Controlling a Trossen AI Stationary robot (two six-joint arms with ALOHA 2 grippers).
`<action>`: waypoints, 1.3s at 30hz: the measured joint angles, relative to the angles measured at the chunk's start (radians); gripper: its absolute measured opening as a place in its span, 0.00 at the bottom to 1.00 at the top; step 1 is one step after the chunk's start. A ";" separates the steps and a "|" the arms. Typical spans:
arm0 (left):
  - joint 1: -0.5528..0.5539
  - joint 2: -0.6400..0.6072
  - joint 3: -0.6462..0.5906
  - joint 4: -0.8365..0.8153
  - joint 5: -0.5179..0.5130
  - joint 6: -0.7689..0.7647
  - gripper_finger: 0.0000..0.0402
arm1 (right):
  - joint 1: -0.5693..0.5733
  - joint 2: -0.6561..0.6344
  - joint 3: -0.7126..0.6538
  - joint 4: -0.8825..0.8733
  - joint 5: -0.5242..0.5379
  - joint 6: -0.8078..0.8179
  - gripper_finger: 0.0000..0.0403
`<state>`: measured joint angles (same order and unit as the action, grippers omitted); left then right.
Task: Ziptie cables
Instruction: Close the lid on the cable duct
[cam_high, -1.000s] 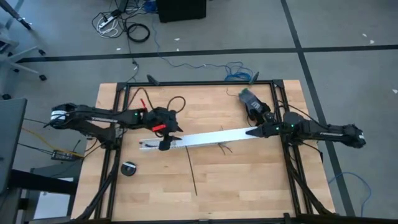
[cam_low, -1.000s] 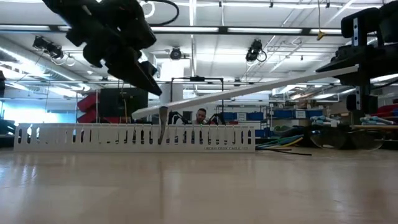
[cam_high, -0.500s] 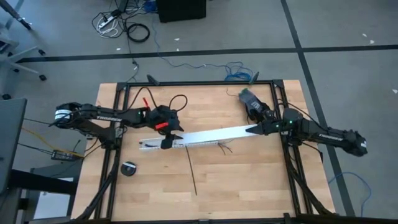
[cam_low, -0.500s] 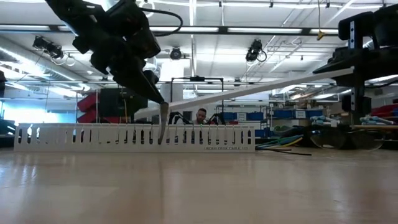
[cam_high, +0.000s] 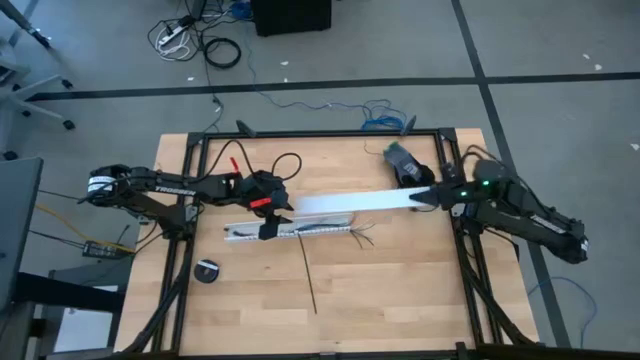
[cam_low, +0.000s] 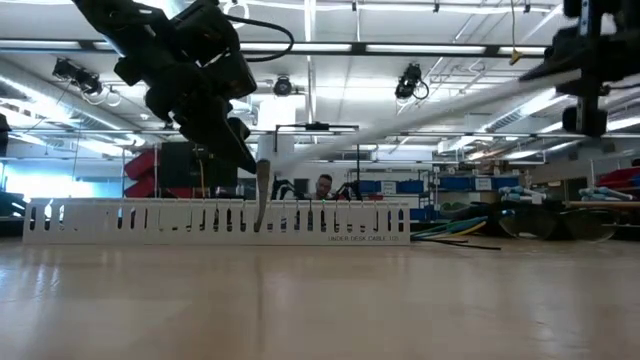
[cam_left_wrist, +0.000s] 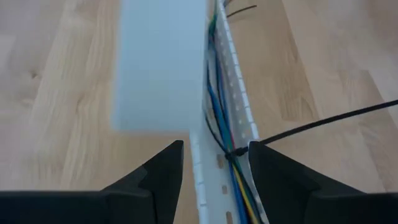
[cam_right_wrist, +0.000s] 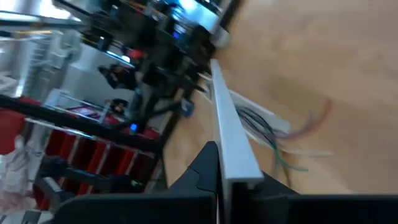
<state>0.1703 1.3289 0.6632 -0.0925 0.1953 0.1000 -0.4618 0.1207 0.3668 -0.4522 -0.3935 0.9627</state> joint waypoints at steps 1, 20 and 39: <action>0.000 0.000 0.000 0.000 0.000 -0.001 0.44 | -0.001 0.000 0.024 -0.018 -0.001 -0.003 0.00; 0.000 0.131 0.000 0.089 -0.015 0.043 0.44 | -0.001 0.000 0.111 -0.223 -0.019 0.047 0.00; -0.002 0.130 0.000 0.222 -0.063 0.053 0.44 | -0.001 0.000 0.110 -0.270 -0.030 0.083 0.00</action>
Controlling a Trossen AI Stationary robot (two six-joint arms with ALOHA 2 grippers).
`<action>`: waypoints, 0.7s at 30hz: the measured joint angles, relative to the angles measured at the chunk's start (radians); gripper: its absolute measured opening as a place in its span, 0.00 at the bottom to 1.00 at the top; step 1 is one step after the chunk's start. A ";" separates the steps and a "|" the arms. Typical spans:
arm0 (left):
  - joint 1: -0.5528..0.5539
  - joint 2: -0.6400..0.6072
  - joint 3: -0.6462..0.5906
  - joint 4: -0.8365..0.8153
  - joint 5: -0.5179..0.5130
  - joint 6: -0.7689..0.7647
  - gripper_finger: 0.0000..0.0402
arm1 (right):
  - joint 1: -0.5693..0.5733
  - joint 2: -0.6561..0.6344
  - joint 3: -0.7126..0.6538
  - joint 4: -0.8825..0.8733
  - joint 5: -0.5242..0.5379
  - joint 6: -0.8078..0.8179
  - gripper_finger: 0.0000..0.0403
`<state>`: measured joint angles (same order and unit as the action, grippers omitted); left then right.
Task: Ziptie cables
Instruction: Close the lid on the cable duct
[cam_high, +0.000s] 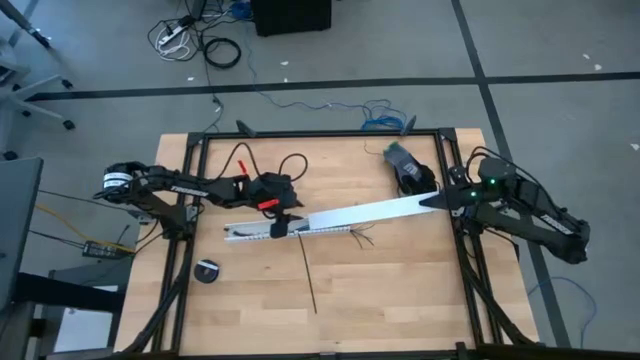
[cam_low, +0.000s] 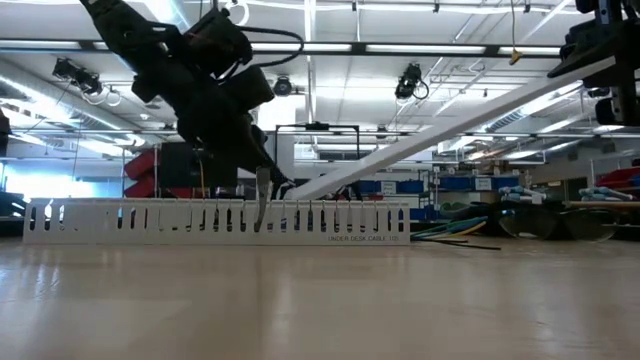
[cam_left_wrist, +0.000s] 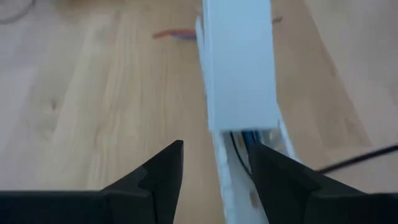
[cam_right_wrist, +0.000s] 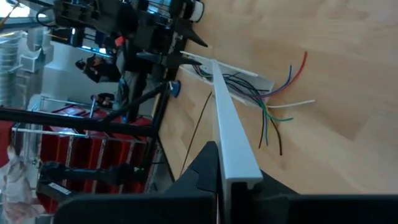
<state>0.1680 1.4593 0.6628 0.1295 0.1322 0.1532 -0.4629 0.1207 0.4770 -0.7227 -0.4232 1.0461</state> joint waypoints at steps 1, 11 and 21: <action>0.000 0.000 0.000 0.015 0.002 0.000 0.44 | 0.000 0.000 0.000 0.000 -0.001 -0.008 0.00; 0.017 0.004 0.000 0.153 0.083 -0.040 0.44 | 0.000 0.002 -0.050 -0.010 -0.026 -0.079 0.00; 0.017 0.077 0.001 0.223 0.087 -0.083 0.44 | 0.000 0.003 -0.093 0.015 -0.035 -0.081 0.00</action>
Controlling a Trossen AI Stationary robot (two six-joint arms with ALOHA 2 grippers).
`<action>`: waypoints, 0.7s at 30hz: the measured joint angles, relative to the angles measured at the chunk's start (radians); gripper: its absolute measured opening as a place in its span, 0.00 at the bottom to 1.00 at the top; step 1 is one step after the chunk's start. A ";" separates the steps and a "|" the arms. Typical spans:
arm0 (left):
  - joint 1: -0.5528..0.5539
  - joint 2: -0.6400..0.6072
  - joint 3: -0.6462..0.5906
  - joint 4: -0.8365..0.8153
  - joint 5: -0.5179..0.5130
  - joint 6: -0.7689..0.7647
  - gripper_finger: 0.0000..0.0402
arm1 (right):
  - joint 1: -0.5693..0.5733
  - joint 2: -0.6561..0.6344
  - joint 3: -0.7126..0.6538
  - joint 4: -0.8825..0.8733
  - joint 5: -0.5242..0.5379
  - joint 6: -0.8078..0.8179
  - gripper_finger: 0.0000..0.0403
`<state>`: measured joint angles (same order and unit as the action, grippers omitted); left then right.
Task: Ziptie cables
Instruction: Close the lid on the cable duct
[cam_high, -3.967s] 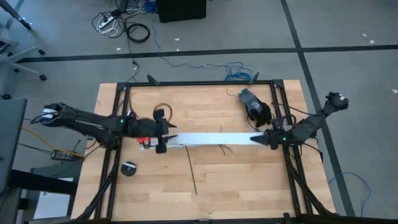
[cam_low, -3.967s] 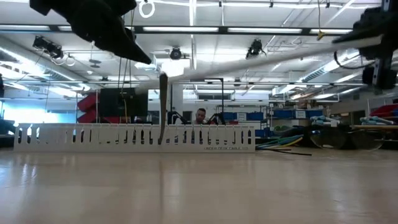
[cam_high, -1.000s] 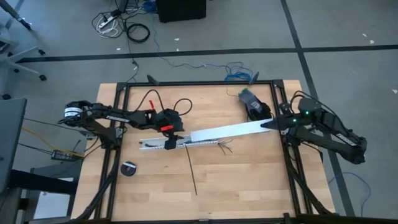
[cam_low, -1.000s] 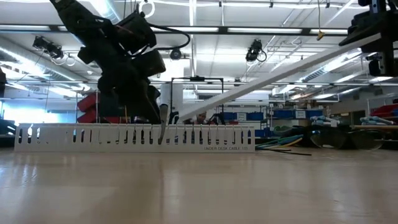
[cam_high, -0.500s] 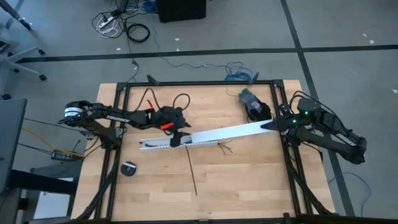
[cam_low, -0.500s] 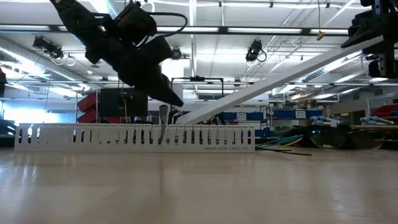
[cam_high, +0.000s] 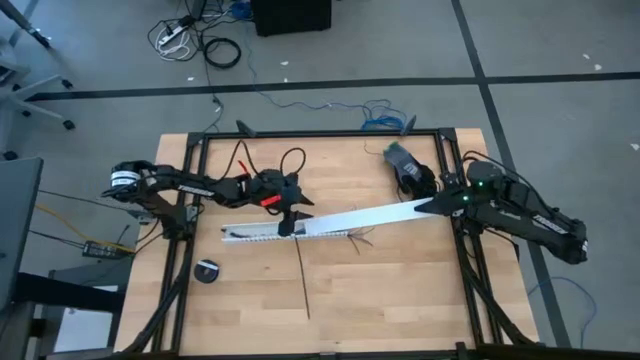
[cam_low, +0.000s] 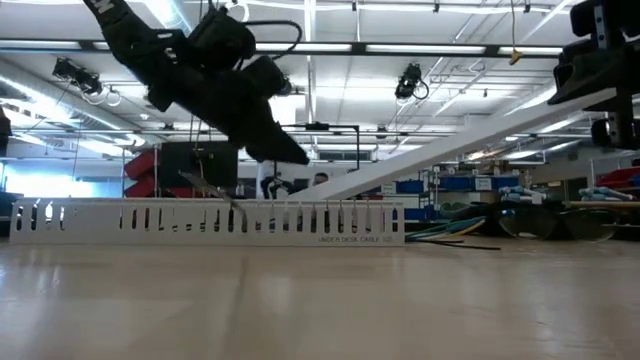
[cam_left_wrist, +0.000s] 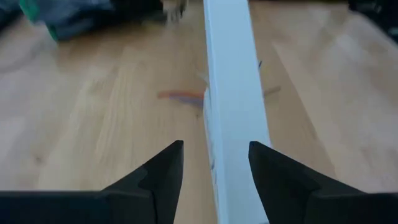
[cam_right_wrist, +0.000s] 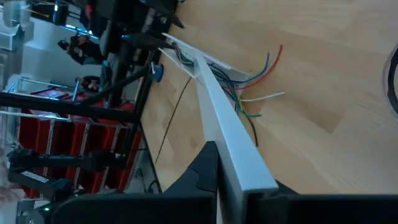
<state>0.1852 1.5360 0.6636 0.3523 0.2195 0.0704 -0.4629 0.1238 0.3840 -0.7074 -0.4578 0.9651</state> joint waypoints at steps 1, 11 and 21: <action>-0.002 0.017 0.000 0.007 0.000 0.001 0.44 | 0.000 0.000 0.000 0.003 0.000 0.000 0.00; -0.004 0.075 0.000 0.069 -0.001 0.005 0.44 | 0.000 0.000 0.000 0.017 -0.006 0.000 0.09; -0.004 0.075 0.000 0.069 -0.001 0.006 0.44 | 0.000 0.000 0.000 0.018 0.017 -0.057 0.35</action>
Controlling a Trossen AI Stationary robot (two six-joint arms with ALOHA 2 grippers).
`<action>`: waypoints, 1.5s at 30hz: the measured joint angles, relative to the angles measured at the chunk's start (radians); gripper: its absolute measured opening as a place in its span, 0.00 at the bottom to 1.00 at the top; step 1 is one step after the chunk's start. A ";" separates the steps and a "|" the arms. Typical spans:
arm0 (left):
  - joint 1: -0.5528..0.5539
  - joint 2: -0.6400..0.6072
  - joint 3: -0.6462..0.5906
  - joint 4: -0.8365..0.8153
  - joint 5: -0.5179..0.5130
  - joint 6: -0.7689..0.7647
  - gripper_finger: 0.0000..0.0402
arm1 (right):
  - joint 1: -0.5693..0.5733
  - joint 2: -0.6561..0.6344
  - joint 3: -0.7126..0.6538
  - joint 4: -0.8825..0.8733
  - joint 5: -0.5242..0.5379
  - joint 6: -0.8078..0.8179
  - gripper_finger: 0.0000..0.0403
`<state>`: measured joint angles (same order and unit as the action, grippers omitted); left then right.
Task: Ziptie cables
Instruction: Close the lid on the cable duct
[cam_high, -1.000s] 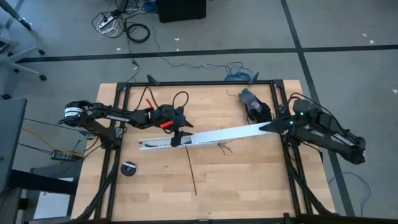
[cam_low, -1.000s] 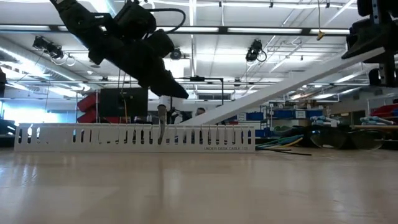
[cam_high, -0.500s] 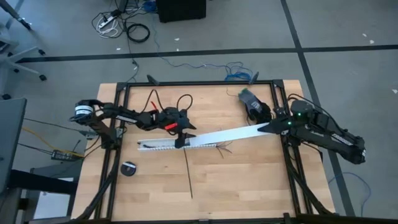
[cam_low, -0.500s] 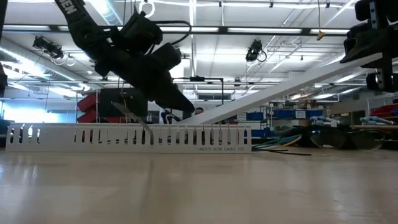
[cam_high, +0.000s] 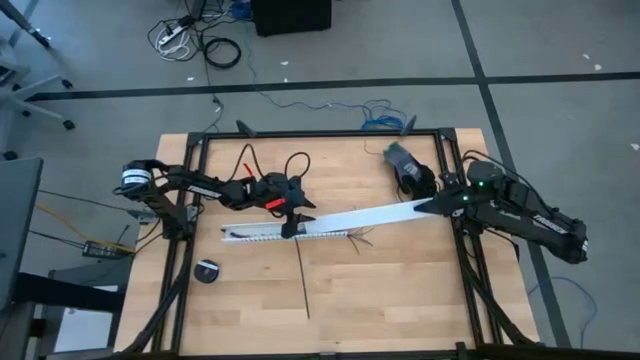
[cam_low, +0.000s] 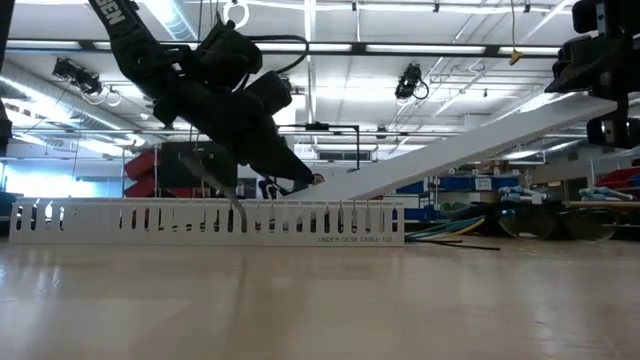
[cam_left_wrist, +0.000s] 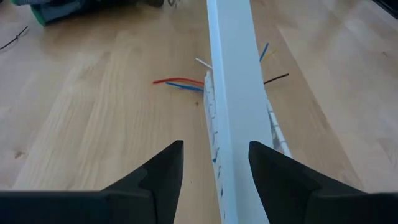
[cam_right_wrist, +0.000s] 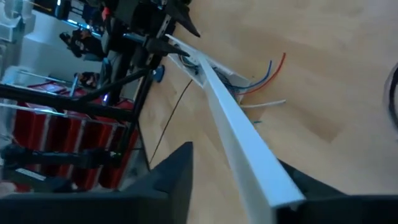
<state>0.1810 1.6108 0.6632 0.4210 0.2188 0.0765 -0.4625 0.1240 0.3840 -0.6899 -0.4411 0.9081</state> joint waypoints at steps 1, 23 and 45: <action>0.000 0.000 0.000 0.000 0.000 0.000 0.44 | 0.000 0.000 0.000 0.000 0.007 -0.016 0.38; 0.000 -0.001 0.000 -0.002 0.000 0.022 0.44 | 0.003 0.006 0.029 0.170 0.168 -0.458 0.50; 0.000 -0.002 0.000 -0.031 -0.011 0.059 0.44 | 0.347 0.923 0.174 0.500 0.374 -0.799 0.46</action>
<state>0.1806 1.6093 0.6632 0.3895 0.2076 0.1352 -0.1151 1.0468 0.5582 -0.1901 -0.0670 0.1089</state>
